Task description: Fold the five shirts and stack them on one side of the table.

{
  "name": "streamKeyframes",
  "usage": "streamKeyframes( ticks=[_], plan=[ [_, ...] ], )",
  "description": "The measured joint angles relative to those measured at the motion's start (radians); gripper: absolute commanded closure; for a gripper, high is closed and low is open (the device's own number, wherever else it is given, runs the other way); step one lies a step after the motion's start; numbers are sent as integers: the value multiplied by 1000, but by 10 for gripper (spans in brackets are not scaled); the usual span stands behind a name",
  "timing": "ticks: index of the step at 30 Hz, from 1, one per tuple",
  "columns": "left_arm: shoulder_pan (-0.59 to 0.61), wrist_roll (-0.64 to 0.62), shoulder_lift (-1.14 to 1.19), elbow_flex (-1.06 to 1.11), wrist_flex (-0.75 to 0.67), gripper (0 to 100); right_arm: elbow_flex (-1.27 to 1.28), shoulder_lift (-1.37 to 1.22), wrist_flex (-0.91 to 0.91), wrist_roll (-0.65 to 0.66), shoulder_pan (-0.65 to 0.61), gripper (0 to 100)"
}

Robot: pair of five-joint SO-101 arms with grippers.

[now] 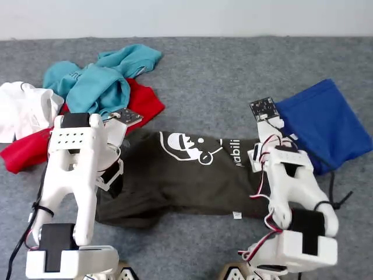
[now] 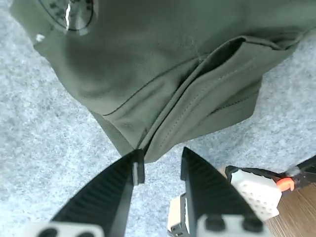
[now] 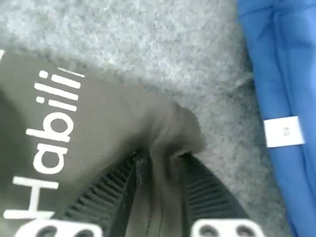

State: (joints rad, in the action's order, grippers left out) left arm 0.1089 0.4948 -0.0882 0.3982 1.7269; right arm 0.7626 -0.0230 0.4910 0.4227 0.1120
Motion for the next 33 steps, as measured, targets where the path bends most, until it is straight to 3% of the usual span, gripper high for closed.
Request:
streamKeyframes(
  ticks=[10, 21, 33],
  plan=[
    [0, 0, 0, 40, 0, 908, -20, 21, 0, 0, 2, 990],
    [0, 0, 0, 40, 0, 910, -25, 265, 103, 58, 41, 989],
    [0, 0, 0, 40, 0, 910, -127, 55, 11, 109, 153, 987]
  ],
)
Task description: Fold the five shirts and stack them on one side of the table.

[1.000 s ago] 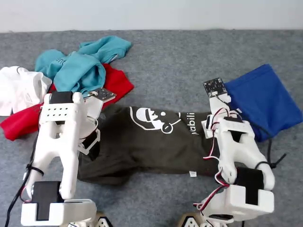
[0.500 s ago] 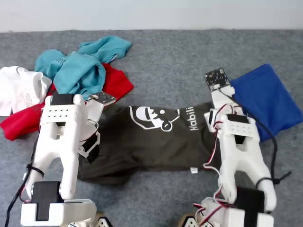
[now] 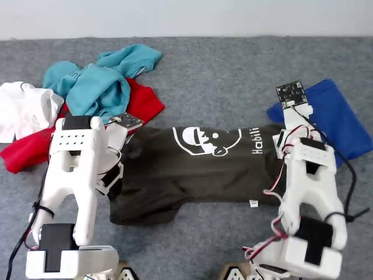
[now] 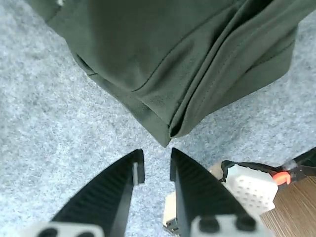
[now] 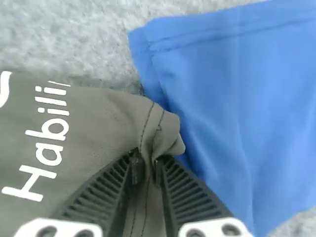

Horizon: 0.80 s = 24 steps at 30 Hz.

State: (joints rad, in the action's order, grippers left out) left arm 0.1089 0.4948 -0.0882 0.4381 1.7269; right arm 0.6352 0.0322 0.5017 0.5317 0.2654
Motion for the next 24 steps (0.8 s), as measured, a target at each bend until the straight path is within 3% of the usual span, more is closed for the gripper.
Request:
streamKeyframes(
  ticks=[5, 9, 12, 21, 24],
  plan=[
    [0, 0, 0, 0, 0, 910, -103, -187, -17, 0, 0, 961],
    [0, 0, 0, 0, 0, 910, -180, -259, 15, -2, 3, 817],
    [0, 0, 0, 0, 0, 910, -239, -259, 144, 0, 3, 752],
    [0, 0, 0, 0, 0, 910, -353, -11, 666, 3, 17, 750],
    [0, 0, 0, 0, 0, 910, -319, 57, 766, 5, 15, 750]
  ],
)
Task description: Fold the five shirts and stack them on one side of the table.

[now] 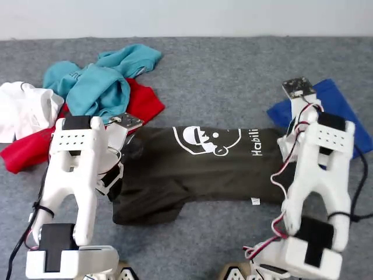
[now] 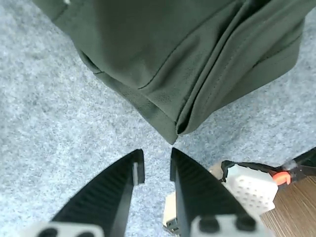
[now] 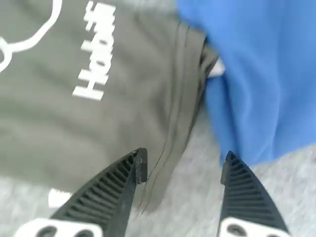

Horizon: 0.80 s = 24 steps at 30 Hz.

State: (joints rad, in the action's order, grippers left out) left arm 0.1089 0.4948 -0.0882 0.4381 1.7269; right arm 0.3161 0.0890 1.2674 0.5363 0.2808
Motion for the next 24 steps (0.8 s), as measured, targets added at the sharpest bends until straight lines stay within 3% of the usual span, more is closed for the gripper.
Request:
streamKeyframes(
  ticks=[5, 12, 24],
  plan=[
    [0, 0, 0, 6, 0, 910, 161, 46, 0, 0, 14, 751],
    [0, 0, 0, 34, 0, 910, 293, 51, -52, 0, 149, 812],
    [0, 0, 0, 34, 0, 910, 468, 51, -206, 28, 103, 824]
  ],
)
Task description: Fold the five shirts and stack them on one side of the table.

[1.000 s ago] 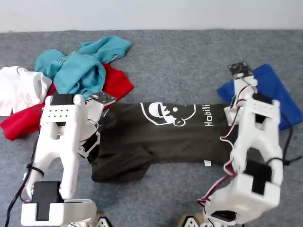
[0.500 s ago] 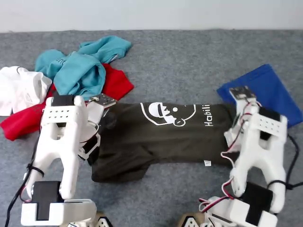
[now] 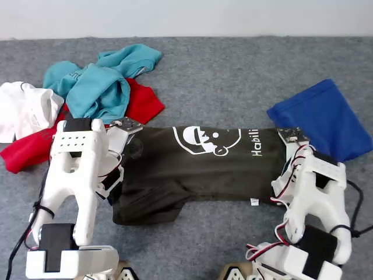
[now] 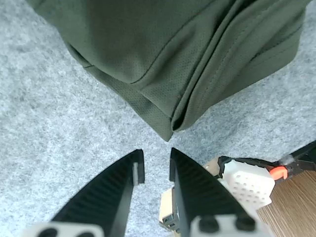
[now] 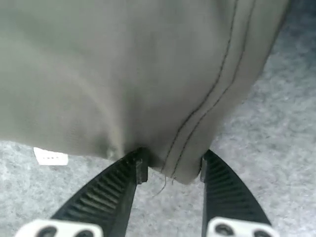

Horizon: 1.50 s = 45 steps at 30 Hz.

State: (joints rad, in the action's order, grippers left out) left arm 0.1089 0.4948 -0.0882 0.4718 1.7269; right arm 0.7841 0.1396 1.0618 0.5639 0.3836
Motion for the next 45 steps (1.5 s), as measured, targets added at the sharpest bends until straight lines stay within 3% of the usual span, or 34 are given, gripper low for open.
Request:
streamKeyframes(
  ticks=[7, 16, 21, 27, 35, 39, 45],
  plan=[
    [0, 0, 0, 0, 0, 910, 0, 0, -17, 0, 0, 994],
    [0, 0, 0, 0, 0, 910, -58, 31, 3, 0, -9, 989],
    [0, 0, 0, 0, 0, 910, -198, 112, 132, 0, -123, 988],
    [0, 0, 0, 0, 0, 910, -221, 146, 161, -52, -270, 988],
    [0, 0, 0, 0, 0, 910, -221, 91, 103, -63, -304, 987],
    [0, 0, 0, 0, 0, 910, -221, 26, 5, -66, -313, 916],
    [0, 0, 0, 0, 0, 910, -221, -18, 15, -64, -376, 766]
  ],
)
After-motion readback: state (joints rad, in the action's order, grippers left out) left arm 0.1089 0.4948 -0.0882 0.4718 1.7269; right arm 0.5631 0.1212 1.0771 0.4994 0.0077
